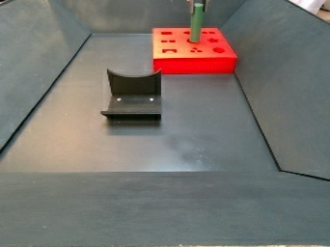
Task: Pick up the round object. Move up. Move to above the board. Insert the round object.
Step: Insert the round object.
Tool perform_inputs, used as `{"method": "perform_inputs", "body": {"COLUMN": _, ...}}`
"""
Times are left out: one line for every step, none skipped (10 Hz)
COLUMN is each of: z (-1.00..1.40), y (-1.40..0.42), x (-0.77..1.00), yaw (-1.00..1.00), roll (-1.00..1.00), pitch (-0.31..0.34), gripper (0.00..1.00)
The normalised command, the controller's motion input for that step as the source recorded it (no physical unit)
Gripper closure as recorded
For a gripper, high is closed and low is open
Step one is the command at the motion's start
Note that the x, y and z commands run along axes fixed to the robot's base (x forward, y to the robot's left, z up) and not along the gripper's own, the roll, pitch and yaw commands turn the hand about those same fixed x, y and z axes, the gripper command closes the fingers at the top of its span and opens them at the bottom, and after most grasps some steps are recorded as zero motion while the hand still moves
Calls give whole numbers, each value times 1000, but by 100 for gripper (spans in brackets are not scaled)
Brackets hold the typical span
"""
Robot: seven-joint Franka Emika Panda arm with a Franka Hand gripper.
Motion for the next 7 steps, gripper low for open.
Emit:
{"method": "perform_inputs", "body": {"z": -94, "y": 0, "x": 86, "yaw": 266, "roll": 124, "pitch": 0, "gripper": 100}}
{"method": "perform_inputs", "body": {"z": -11, "y": 60, "x": 114, "yaw": 289, "roll": 104, "pitch": 0, "gripper": 100}}
{"method": "perform_inputs", "body": {"z": 0, "y": 100, "x": 69, "yaw": 229, "roll": 71, "pitch": 0, "gripper": 100}}
{"method": "perform_inputs", "body": {"z": 0, "y": 171, "x": 0, "yaw": 203, "roll": 31, "pitch": 0, "gripper": 100}}
{"method": "perform_inputs", "body": {"z": 0, "y": 74, "x": 0, "yaw": 157, "roll": 19, "pitch": 0, "gripper": 100}}
{"method": "perform_inputs", "body": {"z": 0, "y": 0, "x": 0, "yaw": 40, "roll": 11, "pitch": 0, "gripper": 100}}
{"method": "perform_inputs", "body": {"z": 0, "y": -34, "x": 0, "yaw": 0, "roll": 29, "pitch": 0, "gripper": 100}}
